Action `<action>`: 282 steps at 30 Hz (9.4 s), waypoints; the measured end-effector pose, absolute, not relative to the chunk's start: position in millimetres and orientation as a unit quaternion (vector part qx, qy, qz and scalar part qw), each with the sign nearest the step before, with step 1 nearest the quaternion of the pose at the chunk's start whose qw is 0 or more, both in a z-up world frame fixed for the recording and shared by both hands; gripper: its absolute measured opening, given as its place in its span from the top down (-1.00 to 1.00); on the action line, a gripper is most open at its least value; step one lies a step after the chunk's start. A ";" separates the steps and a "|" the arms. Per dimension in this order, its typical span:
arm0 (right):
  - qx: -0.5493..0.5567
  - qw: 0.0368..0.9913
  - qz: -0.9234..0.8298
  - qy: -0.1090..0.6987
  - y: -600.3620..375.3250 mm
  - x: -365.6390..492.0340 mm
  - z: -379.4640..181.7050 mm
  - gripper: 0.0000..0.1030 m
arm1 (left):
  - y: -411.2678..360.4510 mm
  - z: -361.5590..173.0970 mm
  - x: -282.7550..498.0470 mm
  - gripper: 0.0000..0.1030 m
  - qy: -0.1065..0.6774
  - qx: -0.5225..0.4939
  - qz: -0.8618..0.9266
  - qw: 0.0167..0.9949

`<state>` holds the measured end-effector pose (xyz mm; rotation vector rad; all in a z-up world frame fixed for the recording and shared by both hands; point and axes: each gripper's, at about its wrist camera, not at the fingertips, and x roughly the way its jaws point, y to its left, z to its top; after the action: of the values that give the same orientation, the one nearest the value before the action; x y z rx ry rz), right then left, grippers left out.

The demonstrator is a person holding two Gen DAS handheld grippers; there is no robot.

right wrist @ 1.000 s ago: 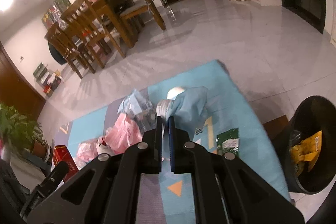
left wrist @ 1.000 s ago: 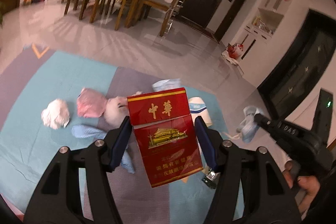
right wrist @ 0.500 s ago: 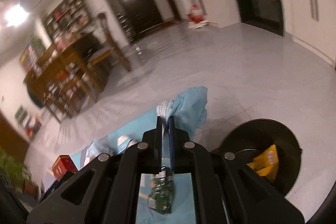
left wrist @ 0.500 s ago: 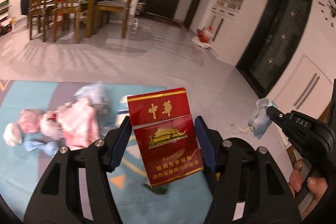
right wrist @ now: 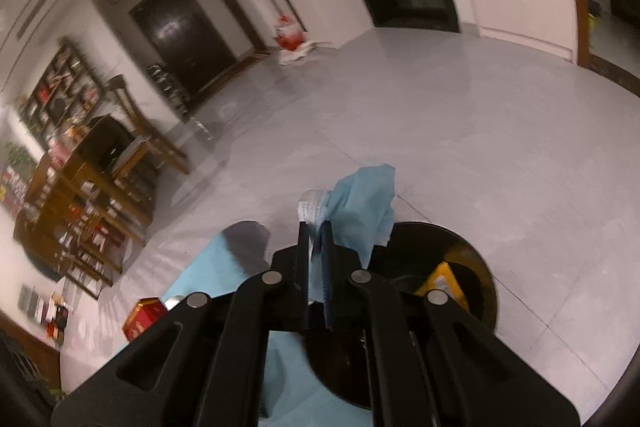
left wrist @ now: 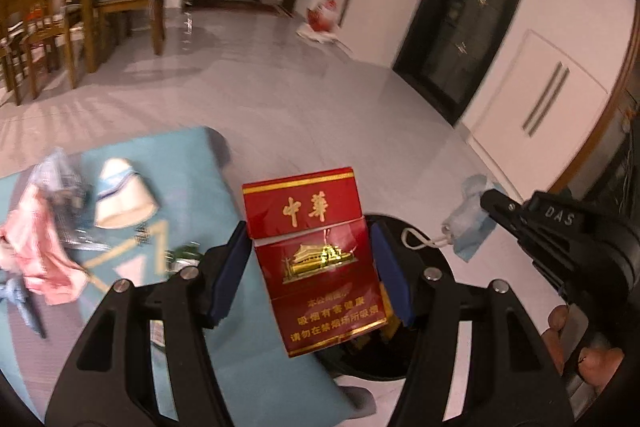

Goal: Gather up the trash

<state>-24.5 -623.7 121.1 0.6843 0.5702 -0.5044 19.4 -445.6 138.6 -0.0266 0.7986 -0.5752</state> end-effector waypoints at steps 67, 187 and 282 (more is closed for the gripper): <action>0.178 0.816 -0.077 0.544 -405.3 127.2 23.4 -0.38 | 17.2 54.1 99.6 -0.83 0.455 -0.230 0.109 0.853; 0.122 0.918 -0.128 0.354 -425.1 108.8 150.7 0.35 | -97.9 88.3 75.4 0.36 0.374 -0.179 -0.057 0.908; 0.289 0.833 -0.302 0.363 -618.6 11.6 116.4 -0.38 | -391.5 99.9 80.4 -0.94 0.476 -0.106 -0.321 0.812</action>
<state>11.6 -618.6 116.4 0.6131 0.7691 -0.6397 80.4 -391.5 99.9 -0.2273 1.0155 -0.6854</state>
